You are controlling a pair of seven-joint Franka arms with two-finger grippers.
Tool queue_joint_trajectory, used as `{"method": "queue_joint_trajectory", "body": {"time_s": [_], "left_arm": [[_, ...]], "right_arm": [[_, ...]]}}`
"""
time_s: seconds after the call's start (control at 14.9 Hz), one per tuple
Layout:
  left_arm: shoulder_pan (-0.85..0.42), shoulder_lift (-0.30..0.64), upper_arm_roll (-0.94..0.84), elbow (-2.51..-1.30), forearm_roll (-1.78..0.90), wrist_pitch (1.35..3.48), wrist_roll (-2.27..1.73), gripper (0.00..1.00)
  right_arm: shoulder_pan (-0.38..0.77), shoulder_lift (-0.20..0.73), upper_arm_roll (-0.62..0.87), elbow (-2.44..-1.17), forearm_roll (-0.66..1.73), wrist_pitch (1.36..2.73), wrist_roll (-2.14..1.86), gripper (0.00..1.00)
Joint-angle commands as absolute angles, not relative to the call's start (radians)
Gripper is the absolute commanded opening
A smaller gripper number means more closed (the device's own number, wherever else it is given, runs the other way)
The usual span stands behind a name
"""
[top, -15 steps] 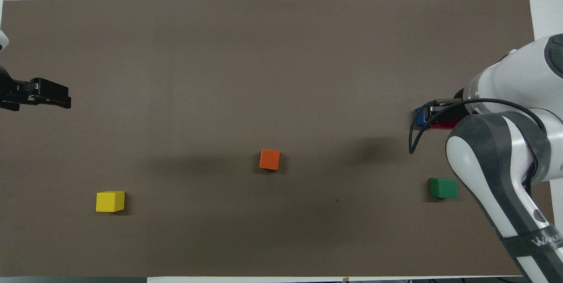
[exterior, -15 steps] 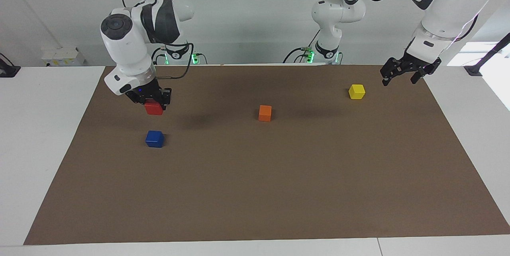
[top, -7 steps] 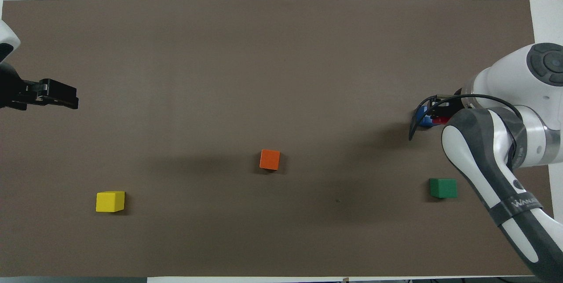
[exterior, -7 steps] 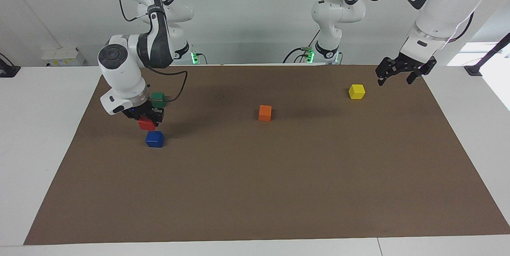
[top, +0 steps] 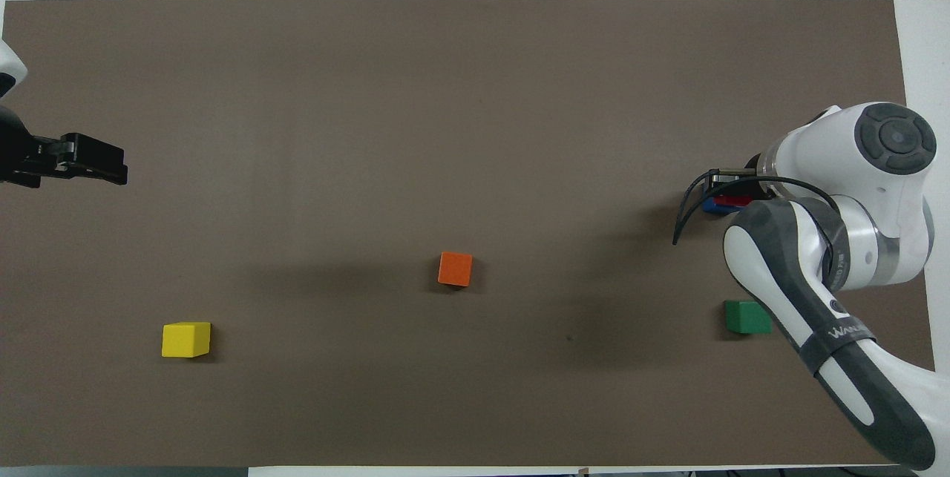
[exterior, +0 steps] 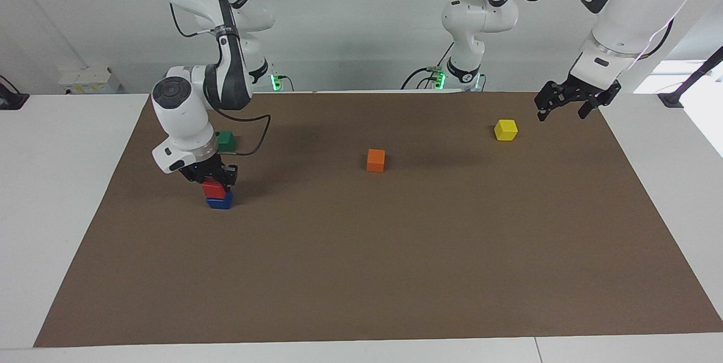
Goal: Transfer red block to right arm and stack on blue block
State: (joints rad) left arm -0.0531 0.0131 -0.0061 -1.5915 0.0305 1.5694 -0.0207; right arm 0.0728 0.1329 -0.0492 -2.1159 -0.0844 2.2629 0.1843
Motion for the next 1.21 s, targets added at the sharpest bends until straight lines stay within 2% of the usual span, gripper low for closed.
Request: {"method": "queue_joint_trajectory", "body": {"time_s": [0.0,0.27,0.47,1.14], "left_arm": [[-0.058,0.014,0.005,-1.578,0.018,1.554,-0.023,1.0],[-0.058,0.005,0.005,-1.597,0.018,1.552,-0.015,1.0],[-0.055,0.0,0.005,-1.6,0.018,1.554,-0.021,1.0],[-0.051,0.0,0.006,-1.6,0.018,1.554,-0.021,1.0]], "right_arm": [[0.034,0.126,-0.037,-2.144,-0.066,2.313,0.109,0.0],[0.014,0.126,-0.035,-2.155,0.041,2.332,0.043,0.0],[0.014,0.123,-0.035,-2.145,0.125,2.275,0.014,0.0],[0.012,0.167,-0.038,-2.148,0.135,2.345,-0.057,0.0]]}}
